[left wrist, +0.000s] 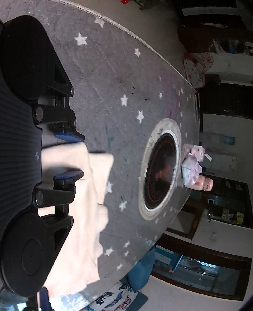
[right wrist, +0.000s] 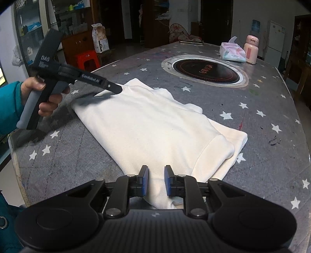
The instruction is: Fold clothes
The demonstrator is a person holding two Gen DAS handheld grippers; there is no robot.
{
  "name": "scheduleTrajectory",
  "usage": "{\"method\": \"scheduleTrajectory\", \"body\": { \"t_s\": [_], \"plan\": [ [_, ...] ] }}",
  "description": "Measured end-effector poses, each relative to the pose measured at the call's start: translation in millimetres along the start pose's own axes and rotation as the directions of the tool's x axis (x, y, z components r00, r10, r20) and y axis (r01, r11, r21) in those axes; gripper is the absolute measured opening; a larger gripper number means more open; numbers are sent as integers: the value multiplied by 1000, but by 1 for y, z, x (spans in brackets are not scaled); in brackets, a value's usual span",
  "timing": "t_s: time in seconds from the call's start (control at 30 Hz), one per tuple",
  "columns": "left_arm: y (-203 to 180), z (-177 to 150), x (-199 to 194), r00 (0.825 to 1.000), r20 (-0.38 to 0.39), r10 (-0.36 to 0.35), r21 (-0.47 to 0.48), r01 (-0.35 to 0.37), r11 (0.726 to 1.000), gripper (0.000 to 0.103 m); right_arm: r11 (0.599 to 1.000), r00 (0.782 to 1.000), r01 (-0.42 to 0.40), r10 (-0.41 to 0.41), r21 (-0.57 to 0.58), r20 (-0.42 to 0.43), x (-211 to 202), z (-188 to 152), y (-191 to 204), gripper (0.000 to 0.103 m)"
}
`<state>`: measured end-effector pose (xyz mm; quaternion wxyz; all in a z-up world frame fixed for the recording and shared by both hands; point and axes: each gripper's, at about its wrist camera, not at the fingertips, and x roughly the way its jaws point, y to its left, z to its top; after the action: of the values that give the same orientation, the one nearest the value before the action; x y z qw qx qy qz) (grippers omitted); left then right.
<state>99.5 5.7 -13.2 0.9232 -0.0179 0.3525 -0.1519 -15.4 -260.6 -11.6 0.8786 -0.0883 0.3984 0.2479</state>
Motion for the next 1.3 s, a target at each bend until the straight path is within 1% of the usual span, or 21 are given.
{"method": "scheduleTrajectory", "body": {
  "t_s": [0.03, 0.1, 0.13, 0.27, 0.33, 0.53, 0.63, 0.7, 0.9, 1.07, 1.17, 1.27, 1.3],
  "plan": [
    [-4, 1, -2, 1000, 15, -5, 15, 5, 1000, 36, 1000, 1000, 1, -1, -3, -2, 0, 0, 0, 17],
    [-13, 2, -4, 999, 35, -17, 48, 15, 999, 41, 1000, 1000, 0, 0, -7, -5, 0, 1, 0, 18],
    [-17, 2, -1, 999, 34, -14, 65, 12, 998, 44, 1000, 1000, 0, 0, -6, -6, 1, 2, 0, 18],
    [-31, 2, 14, 1000, 18, 7, 133, -9, 991, 44, 1000, 1000, 0, 0, -5, -7, 1, 2, 0, 18],
    [-33, 3, 24, 1000, 5, 30, 146, -30, 989, 44, 1000, 1000, 1, -1, -4, -7, 1, 2, 0, 18],
    [-28, 11, 35, 996, 13, 85, 148, -86, 985, 46, 1000, 1000, -2, 2, -1, -7, 2, 2, -1, 18],
    [-19, 16, 34, 992, 10, 124, 117, -124, 985, 45, 1000, 1000, 0, 0, -2, -6, 2, 2, -1, 18],
    [-16, 16, 27, 993, 11, 113, 98, -114, 989, 45, 1000, 1000, 1, -1, -3, -6, 2, 2, 0, 18],
    [-23, 3, 9, 996, 28, 90, 108, -92, 990, 46, 1000, 1000, 4, -4, -7, -8, 2, 2, 0, 19],
    [-28, -8, -6, 997, 41, 70, 115, -74, 991, 53, 1000, 1000, 20, -20, -16, -6, 0, 1, 3, 22],
    [-32, -15, -15, 997, 49, 58, 120, -63, 991, 56, 999, 999, 36, -36, -23, -2, -2, 2, 4, 26],
    [-23, -21, -21, 997, 36, 68, 78, -71, 994, 58, 999, 999, 37, -37, -38, 5, -3, 7, 6, 31],
    [-20, -23, -23, 997, 32, 72, 63, -74, 995, 58, 998, 999, 38, -38, -41, 8, -3, 9, 7, 35]
  ]
}}
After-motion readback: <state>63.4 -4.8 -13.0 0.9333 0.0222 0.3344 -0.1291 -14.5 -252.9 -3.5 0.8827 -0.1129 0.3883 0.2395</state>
